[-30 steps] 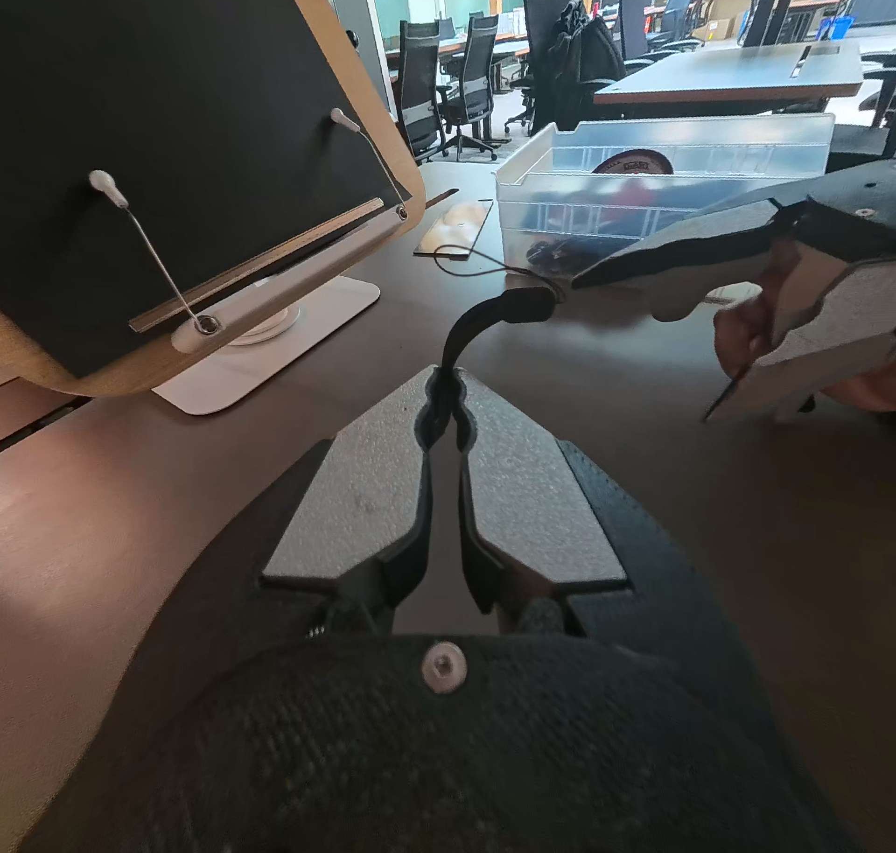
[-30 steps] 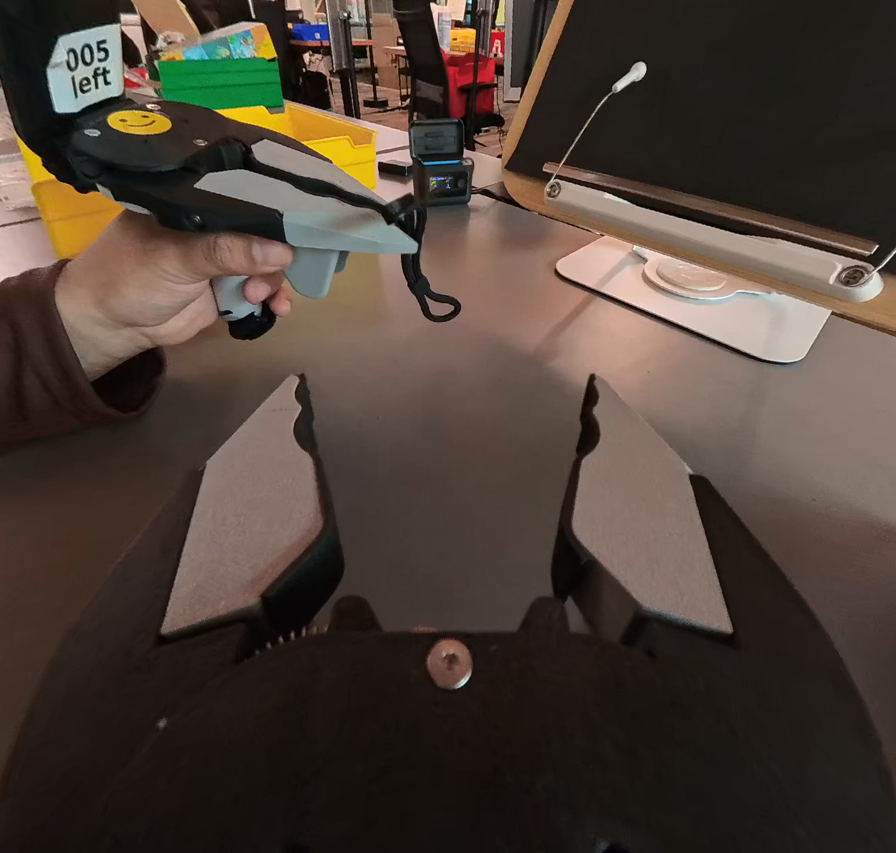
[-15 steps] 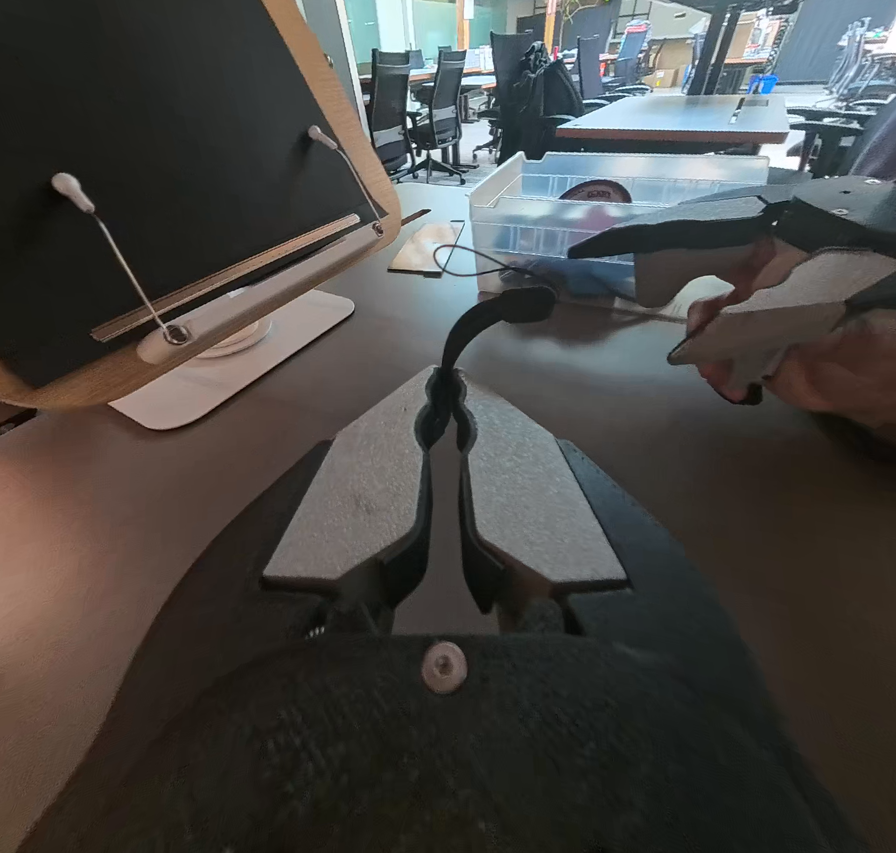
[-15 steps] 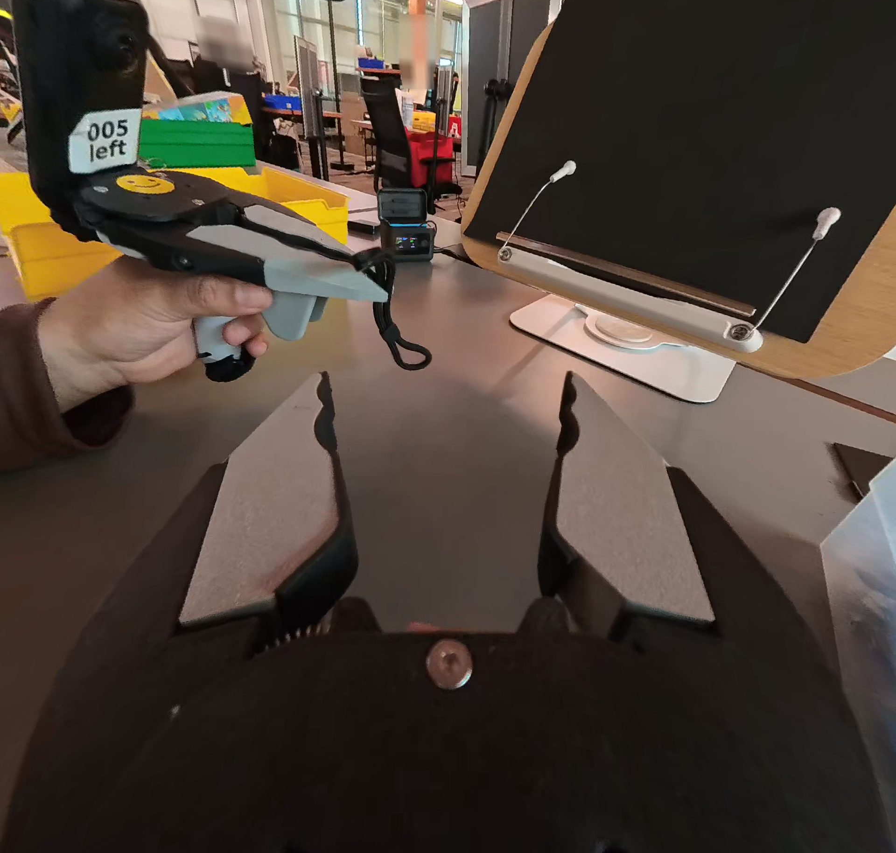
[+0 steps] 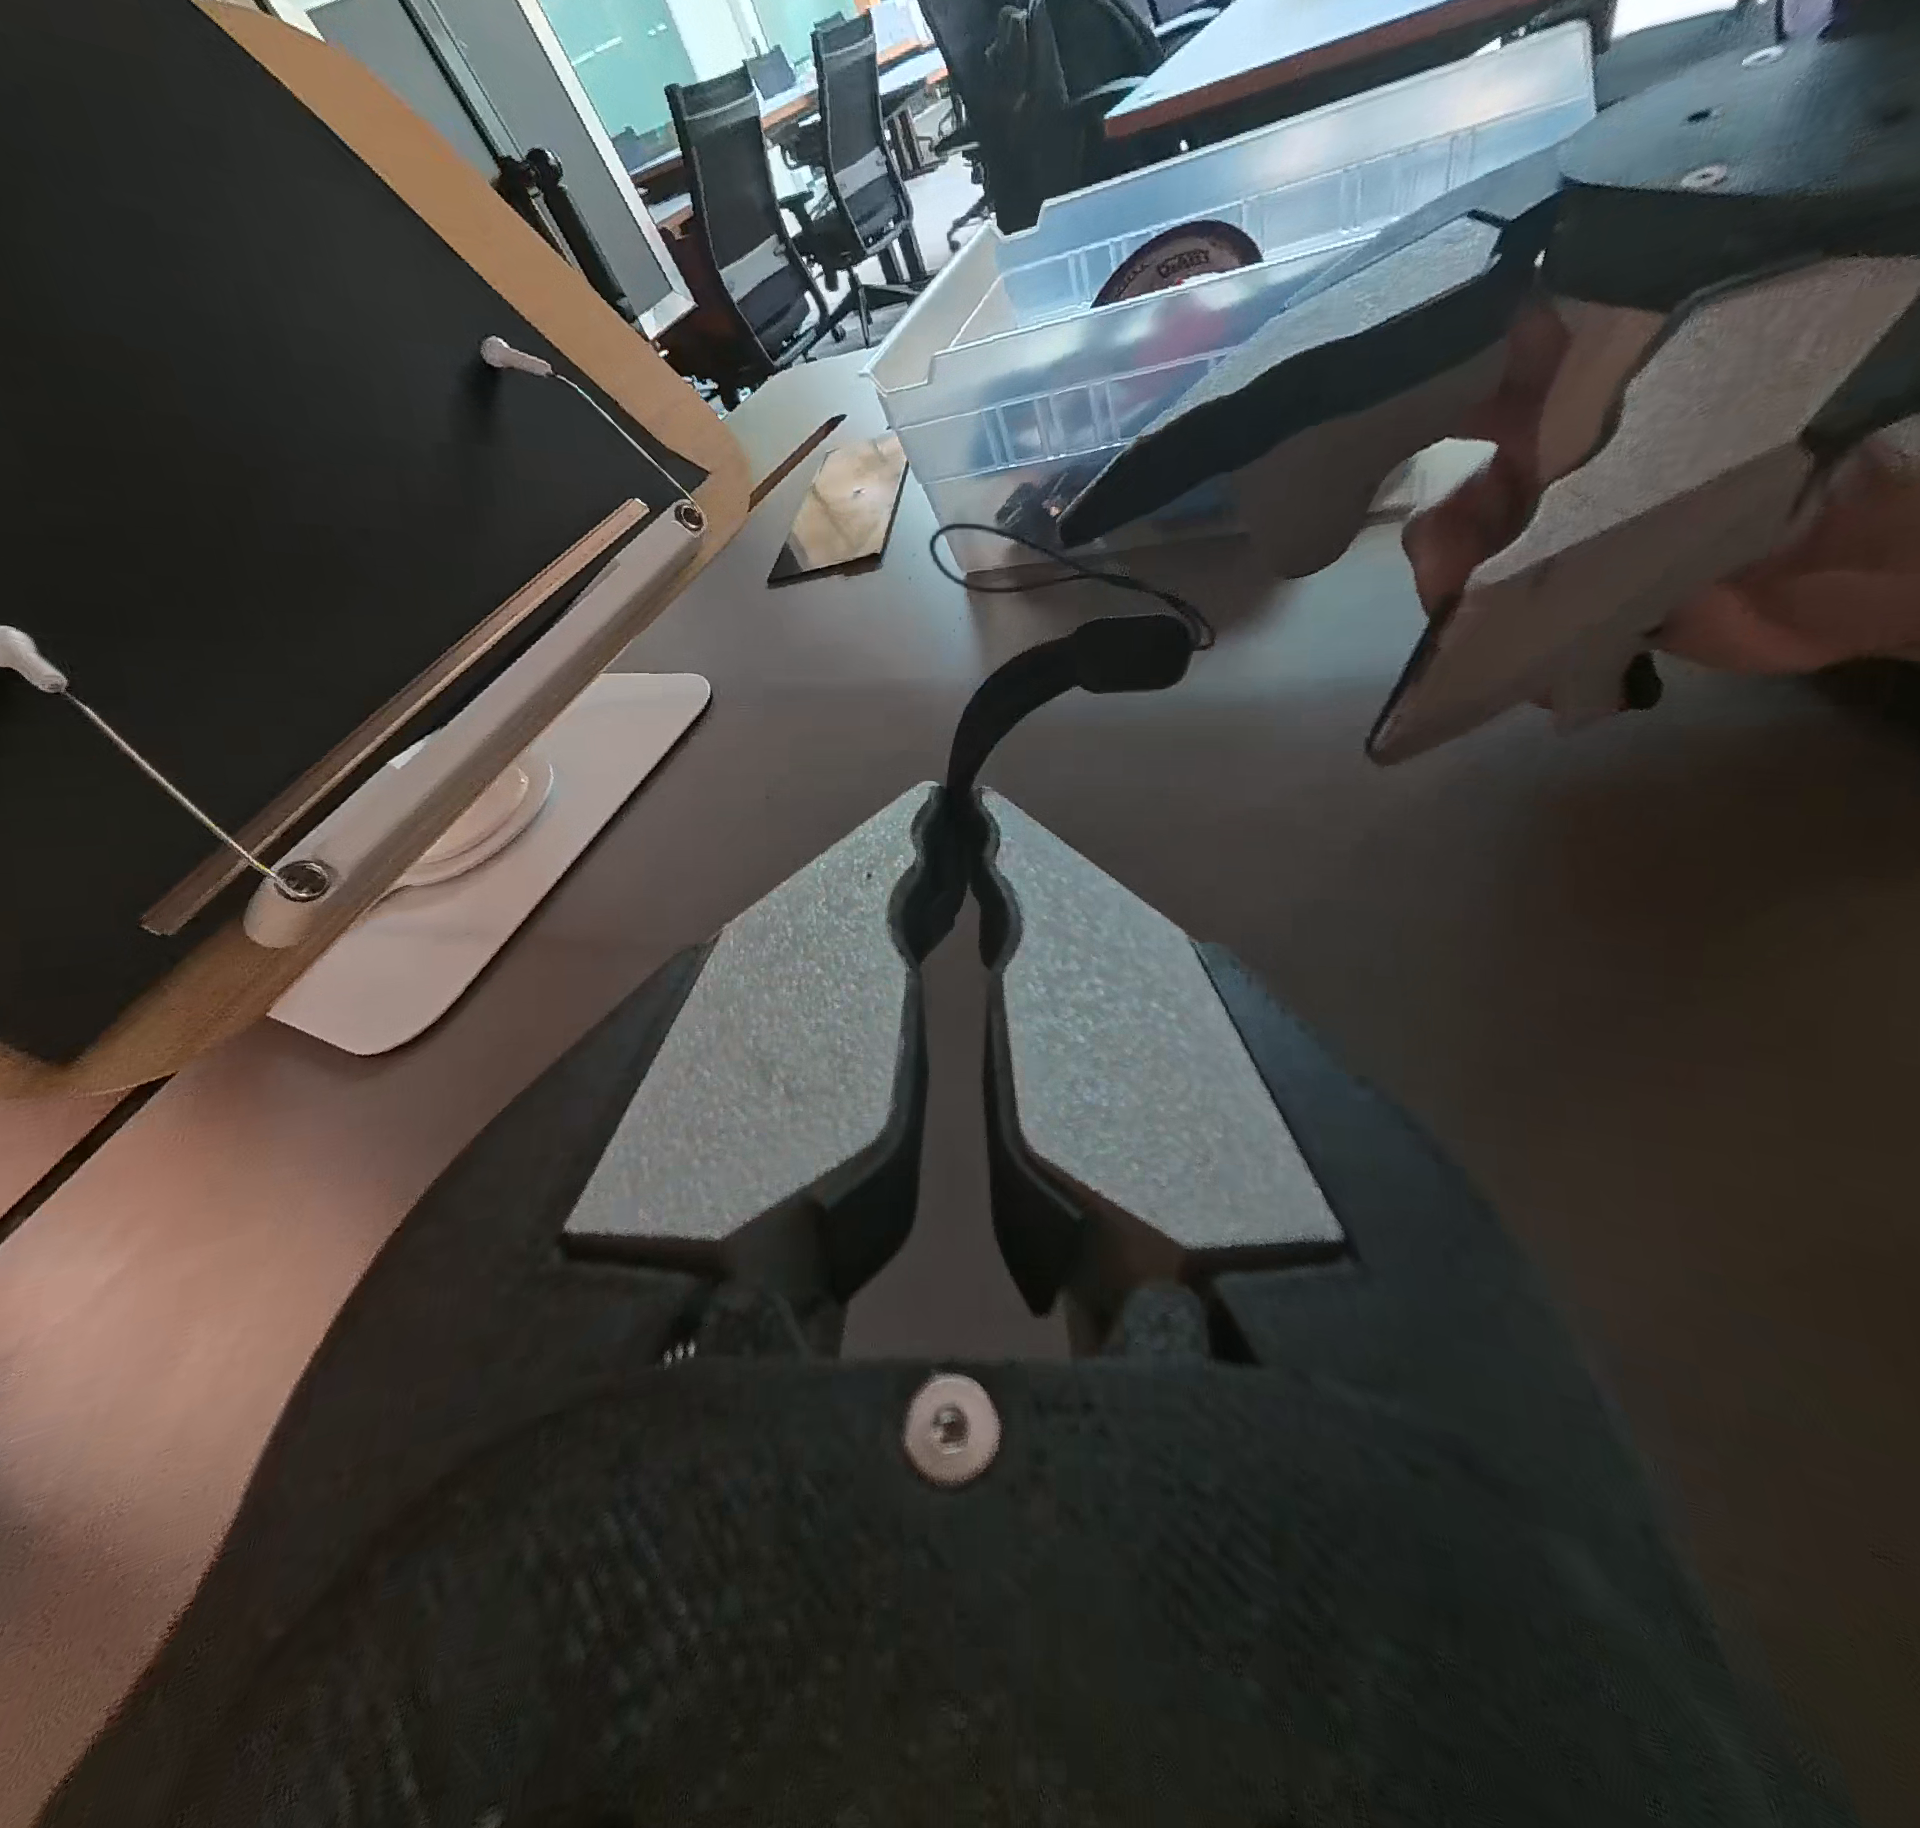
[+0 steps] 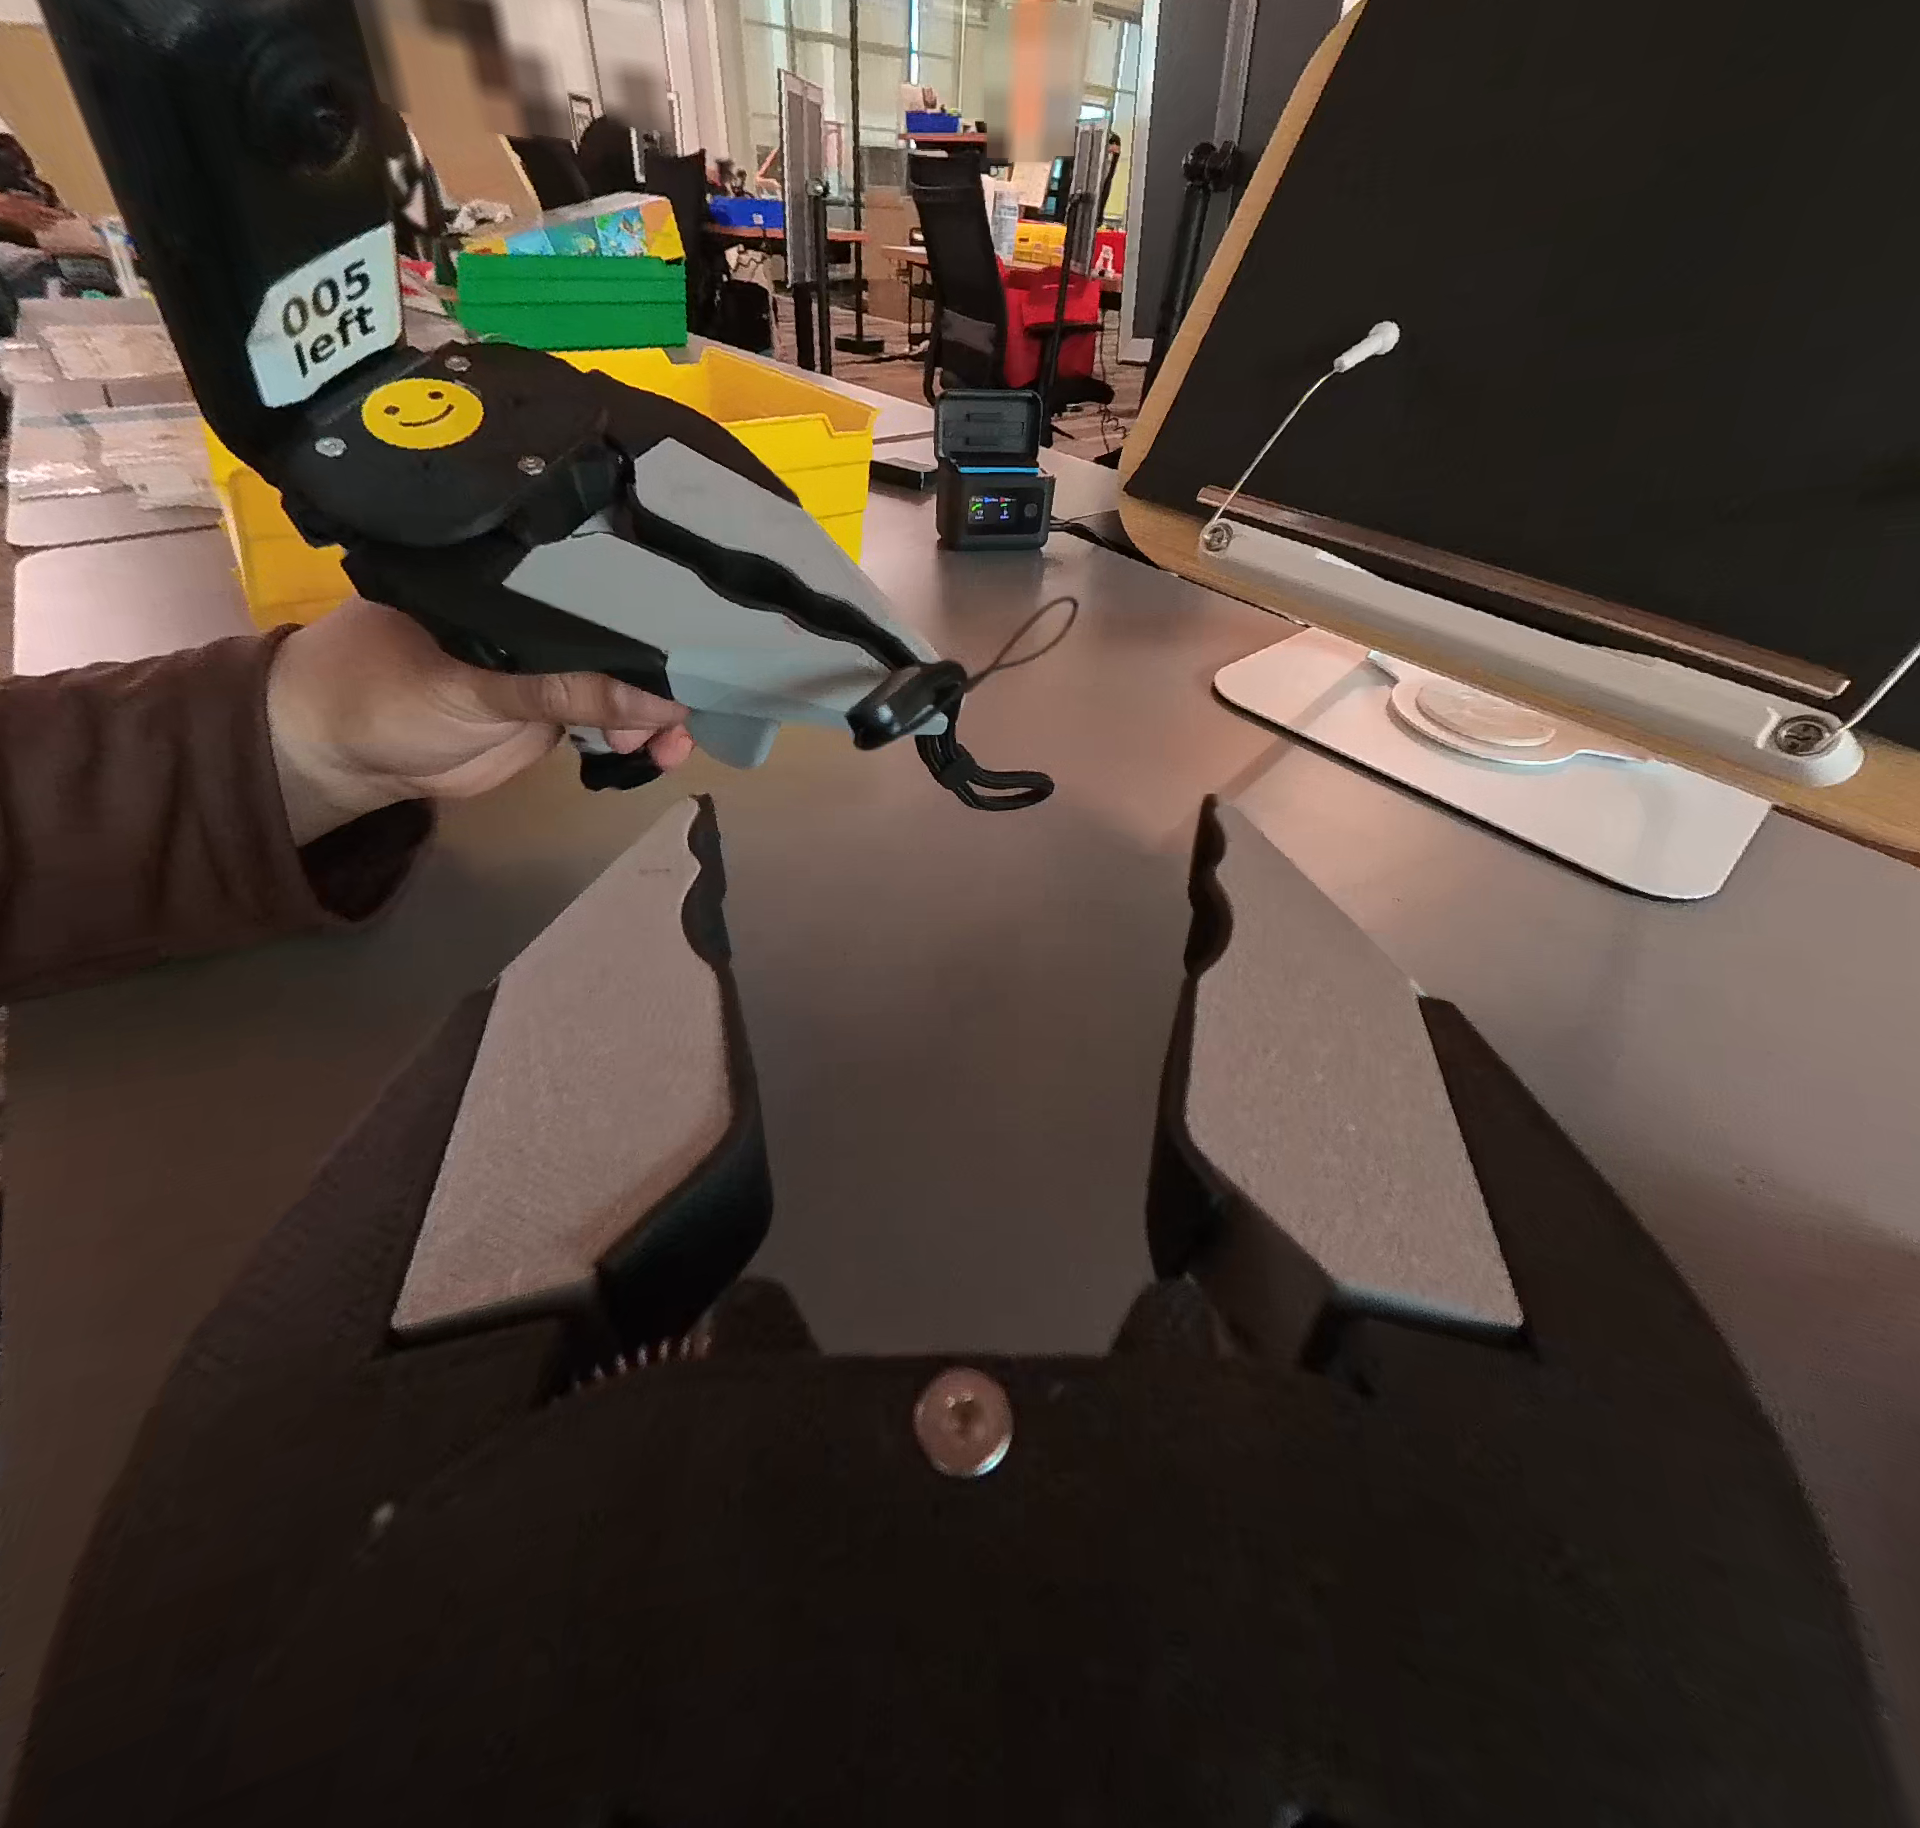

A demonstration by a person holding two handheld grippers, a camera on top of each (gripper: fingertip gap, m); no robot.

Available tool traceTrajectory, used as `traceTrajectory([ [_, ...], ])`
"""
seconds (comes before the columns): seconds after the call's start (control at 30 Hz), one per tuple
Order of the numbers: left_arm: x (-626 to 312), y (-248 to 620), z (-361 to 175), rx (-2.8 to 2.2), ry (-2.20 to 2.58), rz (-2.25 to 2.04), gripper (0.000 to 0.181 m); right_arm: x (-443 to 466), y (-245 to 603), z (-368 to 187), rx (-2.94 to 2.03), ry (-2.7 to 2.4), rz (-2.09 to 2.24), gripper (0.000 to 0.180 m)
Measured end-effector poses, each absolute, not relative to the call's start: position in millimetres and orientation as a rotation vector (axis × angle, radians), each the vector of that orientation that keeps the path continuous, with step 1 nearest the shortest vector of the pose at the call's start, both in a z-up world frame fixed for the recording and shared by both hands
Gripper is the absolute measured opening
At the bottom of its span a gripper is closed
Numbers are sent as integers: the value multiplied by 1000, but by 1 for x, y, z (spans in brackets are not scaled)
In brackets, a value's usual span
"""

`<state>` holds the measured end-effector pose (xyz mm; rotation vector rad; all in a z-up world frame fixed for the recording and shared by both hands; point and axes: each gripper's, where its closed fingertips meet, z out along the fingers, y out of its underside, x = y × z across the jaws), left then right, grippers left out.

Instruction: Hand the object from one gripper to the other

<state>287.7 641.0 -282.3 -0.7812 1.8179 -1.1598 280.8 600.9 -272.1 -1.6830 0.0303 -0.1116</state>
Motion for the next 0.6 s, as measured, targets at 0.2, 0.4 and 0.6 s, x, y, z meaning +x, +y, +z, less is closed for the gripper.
traceTrajectory([
  [0.2, 287, 636, -287, -712, 1847, -1079, 0, 279, 600, -273, -1681, 34, -76, 82],
  [0.4, 286, 632, -285, -731, 1846, -1174, 0, 273, 603, -268, -1666, 8, -36, 77],
  [0.6, 283, 631, -279, -808, 1839, -1343, 0, 268, 616, -261, -1687, -102, -63, 69],
])
